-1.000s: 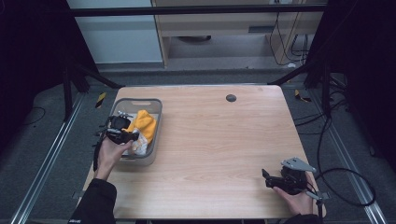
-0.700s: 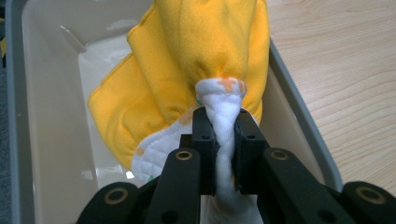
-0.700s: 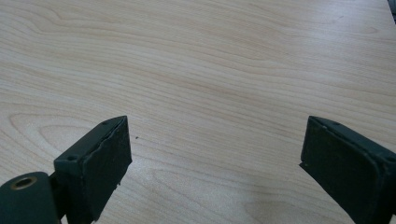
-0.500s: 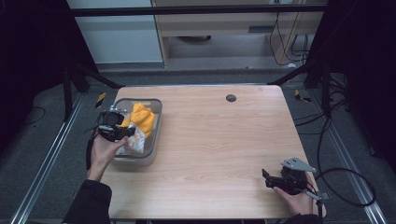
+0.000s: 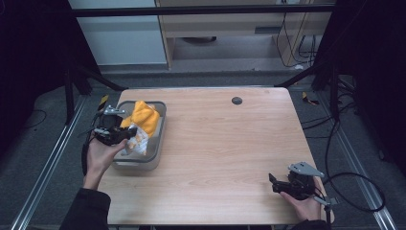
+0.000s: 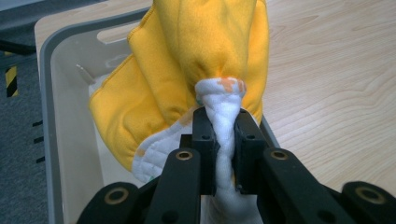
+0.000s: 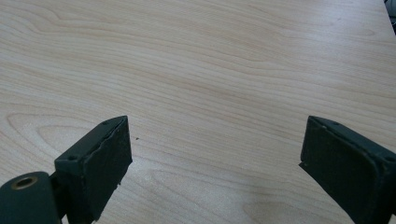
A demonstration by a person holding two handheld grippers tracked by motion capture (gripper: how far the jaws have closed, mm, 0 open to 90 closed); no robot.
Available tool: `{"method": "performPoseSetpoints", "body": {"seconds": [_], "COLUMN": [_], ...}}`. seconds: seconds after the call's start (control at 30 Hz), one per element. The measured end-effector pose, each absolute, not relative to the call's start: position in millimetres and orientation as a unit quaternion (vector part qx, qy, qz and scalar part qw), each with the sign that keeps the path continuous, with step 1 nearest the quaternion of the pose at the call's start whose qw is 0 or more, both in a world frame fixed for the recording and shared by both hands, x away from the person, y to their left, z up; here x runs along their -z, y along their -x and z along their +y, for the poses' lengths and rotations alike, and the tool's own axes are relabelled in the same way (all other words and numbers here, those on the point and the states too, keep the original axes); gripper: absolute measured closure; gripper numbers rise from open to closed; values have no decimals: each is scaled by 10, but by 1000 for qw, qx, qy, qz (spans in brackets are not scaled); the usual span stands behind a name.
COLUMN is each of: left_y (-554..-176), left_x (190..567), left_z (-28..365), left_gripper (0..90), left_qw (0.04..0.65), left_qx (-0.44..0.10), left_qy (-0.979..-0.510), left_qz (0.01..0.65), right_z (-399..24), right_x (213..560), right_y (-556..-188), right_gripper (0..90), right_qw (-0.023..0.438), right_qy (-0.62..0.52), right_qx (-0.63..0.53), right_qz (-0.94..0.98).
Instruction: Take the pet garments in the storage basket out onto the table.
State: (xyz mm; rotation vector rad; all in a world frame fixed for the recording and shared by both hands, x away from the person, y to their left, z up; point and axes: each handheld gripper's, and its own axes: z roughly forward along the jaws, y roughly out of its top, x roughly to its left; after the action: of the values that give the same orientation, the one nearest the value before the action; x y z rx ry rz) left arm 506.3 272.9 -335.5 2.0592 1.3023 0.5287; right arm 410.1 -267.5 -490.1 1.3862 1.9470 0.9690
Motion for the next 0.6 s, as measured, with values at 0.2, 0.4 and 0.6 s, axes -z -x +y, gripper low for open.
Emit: {"method": "performPoseSetpoints", "body": {"seconds": [0.2,0.4,0.6], "left_y": [-4993,-4917,-4868], "left_x": [3257,3163,3104], "left_z": [2698,2594,2501], "left_gripper": [818,818,818], "left_qw": [335,348,353], "left_qx": [-200,-199,-200], "left_qy": [-783,-792,-800], "left_qz": [484,461,442], "right_z": [-2675,-2674,-2676], "right_x": [4901,4898,4899], "right_y": [-4101,-4096,-4097], "right_gripper": [86,86,86], "right_qw": [278,278,279], "right_qy": [-516,-516,-516], "right_qx": [-362,-362,-361], "right_qz": [725,725,725]}}
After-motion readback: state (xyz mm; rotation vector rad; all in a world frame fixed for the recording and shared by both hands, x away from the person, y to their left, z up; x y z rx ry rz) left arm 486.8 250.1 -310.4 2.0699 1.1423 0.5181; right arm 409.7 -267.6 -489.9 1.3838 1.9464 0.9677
